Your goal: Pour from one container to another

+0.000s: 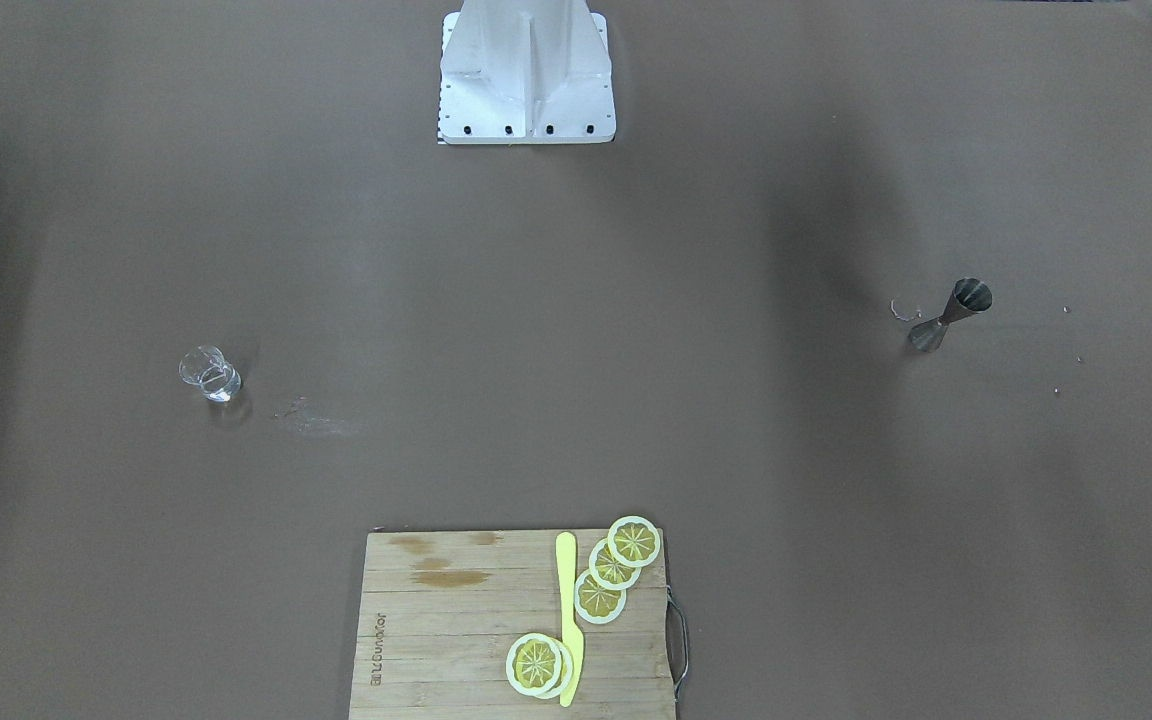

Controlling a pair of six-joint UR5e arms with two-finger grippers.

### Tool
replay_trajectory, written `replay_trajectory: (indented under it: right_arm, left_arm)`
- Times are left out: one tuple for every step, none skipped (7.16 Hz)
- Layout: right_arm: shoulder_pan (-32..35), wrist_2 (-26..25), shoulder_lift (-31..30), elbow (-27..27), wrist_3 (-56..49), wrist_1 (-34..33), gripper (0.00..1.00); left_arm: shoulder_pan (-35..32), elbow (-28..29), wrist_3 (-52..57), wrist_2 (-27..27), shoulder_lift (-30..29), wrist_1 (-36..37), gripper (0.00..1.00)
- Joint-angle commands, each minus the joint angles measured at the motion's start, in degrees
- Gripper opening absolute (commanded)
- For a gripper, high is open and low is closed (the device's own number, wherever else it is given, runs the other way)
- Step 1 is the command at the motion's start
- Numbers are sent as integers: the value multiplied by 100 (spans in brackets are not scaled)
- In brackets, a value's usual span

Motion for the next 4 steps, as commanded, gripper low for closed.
replay_trajectory:
  right_arm:
    - [-39,216,158,37,9,30,100]
    - [-40,296,90,20,-8,39,100]
    - [-40,279,63,-6,-26,39,100]
    - [-31,305,63,98,9,39,100]
  left_arm:
    - [2,100,-6,10,5,4,98]
    - [2,118,-6,19,5,4,98]
    - [2,110,2,19,5,-5,98]
    - [-7,101,-6,-16,14,-5,98]
